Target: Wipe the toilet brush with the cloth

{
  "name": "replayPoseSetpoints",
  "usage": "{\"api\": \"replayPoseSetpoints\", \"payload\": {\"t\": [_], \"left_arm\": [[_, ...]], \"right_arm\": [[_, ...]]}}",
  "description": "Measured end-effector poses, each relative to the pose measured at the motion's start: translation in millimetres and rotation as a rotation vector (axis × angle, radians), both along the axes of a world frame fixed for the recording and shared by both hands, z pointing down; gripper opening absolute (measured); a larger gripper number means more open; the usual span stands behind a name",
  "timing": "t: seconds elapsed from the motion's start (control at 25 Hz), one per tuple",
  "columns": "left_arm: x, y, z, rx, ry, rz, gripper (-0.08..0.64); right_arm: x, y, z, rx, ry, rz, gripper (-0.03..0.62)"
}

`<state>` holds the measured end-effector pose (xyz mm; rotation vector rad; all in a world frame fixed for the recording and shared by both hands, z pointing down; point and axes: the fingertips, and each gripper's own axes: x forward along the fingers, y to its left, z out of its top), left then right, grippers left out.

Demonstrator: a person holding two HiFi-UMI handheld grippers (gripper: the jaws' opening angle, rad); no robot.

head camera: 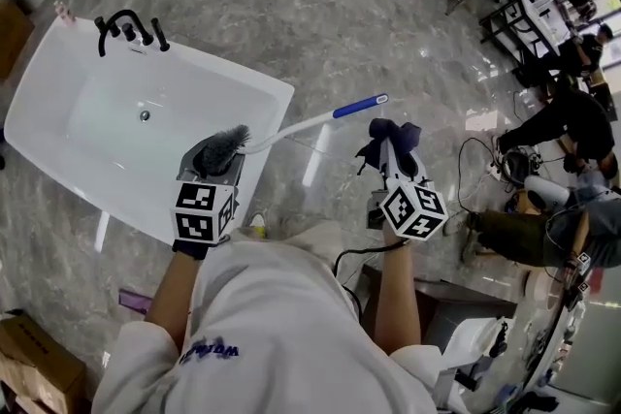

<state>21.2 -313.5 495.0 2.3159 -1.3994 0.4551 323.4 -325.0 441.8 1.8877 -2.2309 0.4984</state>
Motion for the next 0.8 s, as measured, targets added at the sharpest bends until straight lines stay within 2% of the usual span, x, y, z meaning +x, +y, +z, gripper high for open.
{"api": "replayPoseSetpoints", "payload": {"t": [0.08,0.16,0.24,0.6,0.8], "left_arm": [[2.8,2.3,3.0,-0.003,-0.006,-0.007,0.187],[5.8,4.8,4.9,-0.005,-0.015,-0.007,0.189],[7.6,6.9,5.6,-0.004,-0.017,-0.006,0.189],[-6.7,12.2,6.1,-0.012,-0.034,-0.024,0.190],[1.7,10.0,7.0,-0.010,-0.044,-0.010,0.190]], "right_arm": [[-38.4,8.8,9.0,-0.035,-0.055,-0.124,0.051],[-68.0,17.3,14.3,-0.056,-0.036,-0.216,0.051],[-84.0,21.3,15.1,-0.059,0.000,-0.262,0.051],[-87.2,24.3,5.5,-0.039,0.016,-0.251,0.051],[-81.9,24.9,4.4,-0.033,0.022,-0.244,0.052]]}}
